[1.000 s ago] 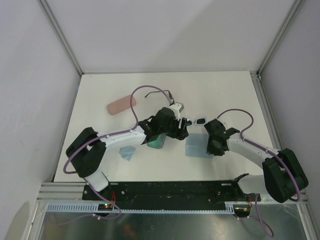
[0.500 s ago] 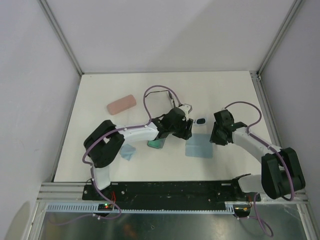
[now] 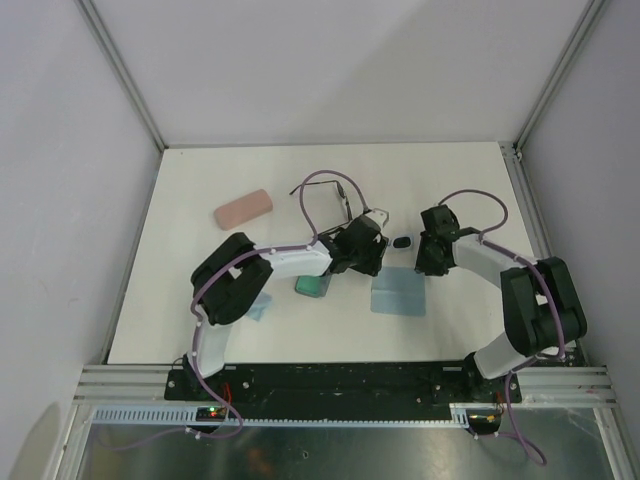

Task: Organize the sunglasses
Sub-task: Pick up the corner of the glasses cleaning cloth from the center of the board.

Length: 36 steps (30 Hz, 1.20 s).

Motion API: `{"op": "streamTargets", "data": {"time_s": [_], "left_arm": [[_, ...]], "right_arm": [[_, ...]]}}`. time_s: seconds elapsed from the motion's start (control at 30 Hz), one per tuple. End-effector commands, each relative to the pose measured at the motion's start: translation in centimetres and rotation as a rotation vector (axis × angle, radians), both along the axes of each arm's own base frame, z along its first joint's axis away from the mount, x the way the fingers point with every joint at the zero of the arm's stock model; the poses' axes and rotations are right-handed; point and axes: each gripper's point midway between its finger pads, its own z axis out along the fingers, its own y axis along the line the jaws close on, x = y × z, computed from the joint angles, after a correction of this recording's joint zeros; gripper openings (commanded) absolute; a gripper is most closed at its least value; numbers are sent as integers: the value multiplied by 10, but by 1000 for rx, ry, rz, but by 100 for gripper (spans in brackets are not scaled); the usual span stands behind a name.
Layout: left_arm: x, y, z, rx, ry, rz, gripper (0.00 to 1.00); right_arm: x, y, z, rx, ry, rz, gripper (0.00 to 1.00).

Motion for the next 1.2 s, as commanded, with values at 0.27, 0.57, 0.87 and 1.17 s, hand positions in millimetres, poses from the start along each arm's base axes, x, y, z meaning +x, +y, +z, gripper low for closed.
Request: {"op": "streamTargets", "data": {"time_s": [0.27,0.57,0.87,1.17], "left_arm": [[9,-14,-6,11,-20,-30,46],[2,-13,-12,7,12,-40,33],[-6,-7,-19,17,38,-40,28],[-13,-5,-26,21,61,-48,15]], "right_arm": [[17,-8,-15,-62,20,5,16],[14,-5,-11,-73,18,23,2],[11,-2,-10,-73,24,27,2],[10,3,-5,-55,16,34,2]]}}
